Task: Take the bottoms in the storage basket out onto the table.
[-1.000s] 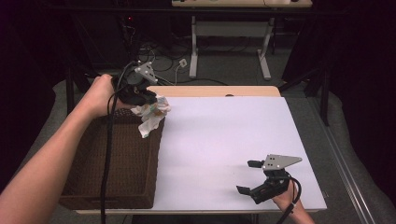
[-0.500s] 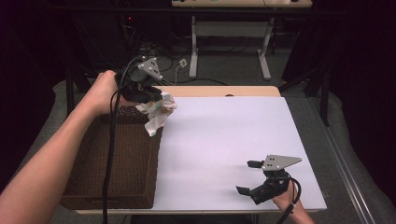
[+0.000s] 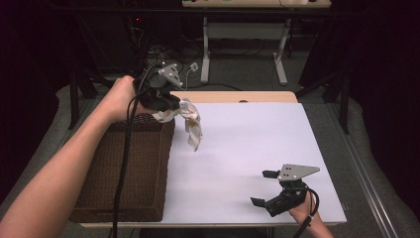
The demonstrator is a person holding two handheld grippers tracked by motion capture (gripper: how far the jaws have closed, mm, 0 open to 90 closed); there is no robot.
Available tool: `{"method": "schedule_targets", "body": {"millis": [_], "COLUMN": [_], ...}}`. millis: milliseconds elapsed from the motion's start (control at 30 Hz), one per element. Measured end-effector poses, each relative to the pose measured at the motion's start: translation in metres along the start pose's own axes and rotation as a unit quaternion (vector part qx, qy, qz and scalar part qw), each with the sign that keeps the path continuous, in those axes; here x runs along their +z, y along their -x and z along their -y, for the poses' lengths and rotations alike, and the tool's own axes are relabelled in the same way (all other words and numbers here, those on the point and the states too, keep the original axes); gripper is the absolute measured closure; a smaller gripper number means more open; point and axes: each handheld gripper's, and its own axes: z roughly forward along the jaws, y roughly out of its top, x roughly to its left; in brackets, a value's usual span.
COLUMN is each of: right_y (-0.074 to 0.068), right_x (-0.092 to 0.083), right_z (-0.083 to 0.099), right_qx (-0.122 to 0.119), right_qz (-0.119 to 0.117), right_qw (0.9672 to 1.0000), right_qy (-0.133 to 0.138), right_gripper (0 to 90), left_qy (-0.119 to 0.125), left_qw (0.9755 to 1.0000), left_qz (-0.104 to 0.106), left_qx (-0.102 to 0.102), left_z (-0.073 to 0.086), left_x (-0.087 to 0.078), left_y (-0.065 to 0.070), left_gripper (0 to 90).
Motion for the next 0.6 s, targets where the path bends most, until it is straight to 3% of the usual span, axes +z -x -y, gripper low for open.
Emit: {"method": "schedule_targets", "body": {"millis": [600], "right_y": [-0.001], "right_x": [0.001], "right_z": [0.0], "right_qx": [-0.002], "right_qz": [0.0], "right_qw": [1.0], "right_qy": [0.0], "right_gripper": [0.0], "left_qy": [0.011], "left_qw": [0.9997], "left_qz": [0.021], "left_qx": [-0.007], "left_z": [-0.009], "left_x": [0.014], "left_y": [0.004], "left_gripper": [81.7]}}
